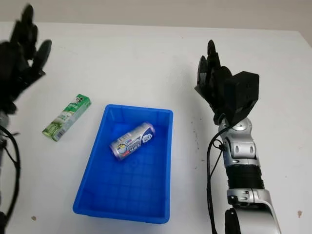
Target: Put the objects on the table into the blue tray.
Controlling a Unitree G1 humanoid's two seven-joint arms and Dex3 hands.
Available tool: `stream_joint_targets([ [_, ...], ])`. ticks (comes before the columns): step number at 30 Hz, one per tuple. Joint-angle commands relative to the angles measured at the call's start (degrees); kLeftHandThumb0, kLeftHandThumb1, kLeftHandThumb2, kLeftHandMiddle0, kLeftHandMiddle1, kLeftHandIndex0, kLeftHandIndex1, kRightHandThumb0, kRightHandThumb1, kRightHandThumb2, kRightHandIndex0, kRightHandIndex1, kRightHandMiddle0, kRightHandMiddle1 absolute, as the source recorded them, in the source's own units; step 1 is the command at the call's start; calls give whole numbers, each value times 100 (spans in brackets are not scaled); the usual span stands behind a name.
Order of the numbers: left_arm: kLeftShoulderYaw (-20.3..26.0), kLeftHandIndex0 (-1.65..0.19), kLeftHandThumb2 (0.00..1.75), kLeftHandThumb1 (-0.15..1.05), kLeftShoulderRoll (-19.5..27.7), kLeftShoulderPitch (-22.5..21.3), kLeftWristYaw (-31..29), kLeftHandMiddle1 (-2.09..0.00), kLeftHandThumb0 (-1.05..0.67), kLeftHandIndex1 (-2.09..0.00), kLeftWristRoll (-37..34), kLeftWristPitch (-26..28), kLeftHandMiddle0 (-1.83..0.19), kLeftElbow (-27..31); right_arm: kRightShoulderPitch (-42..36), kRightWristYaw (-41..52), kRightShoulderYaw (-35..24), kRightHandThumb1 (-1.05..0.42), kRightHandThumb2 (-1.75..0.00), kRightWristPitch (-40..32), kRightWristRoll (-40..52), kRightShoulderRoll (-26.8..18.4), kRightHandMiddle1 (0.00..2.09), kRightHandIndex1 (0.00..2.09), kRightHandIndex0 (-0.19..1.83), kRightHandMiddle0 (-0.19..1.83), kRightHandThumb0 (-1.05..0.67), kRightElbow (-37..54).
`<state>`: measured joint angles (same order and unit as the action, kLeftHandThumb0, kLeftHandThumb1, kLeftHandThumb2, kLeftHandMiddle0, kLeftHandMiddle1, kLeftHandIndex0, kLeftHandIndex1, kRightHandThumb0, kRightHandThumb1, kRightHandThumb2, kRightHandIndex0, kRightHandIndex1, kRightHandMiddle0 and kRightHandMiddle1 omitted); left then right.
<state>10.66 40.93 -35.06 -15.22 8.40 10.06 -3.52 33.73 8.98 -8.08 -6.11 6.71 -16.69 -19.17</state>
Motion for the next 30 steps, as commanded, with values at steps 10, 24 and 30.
stream_joint_targets([
  [10,-1411,0,22,105,354,-34,-588,-208,-85,-7,1869,2292,-42,1019,156,80,8,-105,-89,80,-16,20,0,0,-19,-19,-68,-111],
  [24,-2801,9,35,105,-375,521,-517,-5,-89,-2,3843,3023,8,1092,299,279,6,-105,-88,285,-88,-10,0,0,-19,-19,-71,-276],
  [30,-3443,12,43,105,-445,611,-756,-4,-97,-2,5182,3386,12,763,314,401,29,-105,-90,48,-142,-155,0,0,-19,-19,-70,-127],
])
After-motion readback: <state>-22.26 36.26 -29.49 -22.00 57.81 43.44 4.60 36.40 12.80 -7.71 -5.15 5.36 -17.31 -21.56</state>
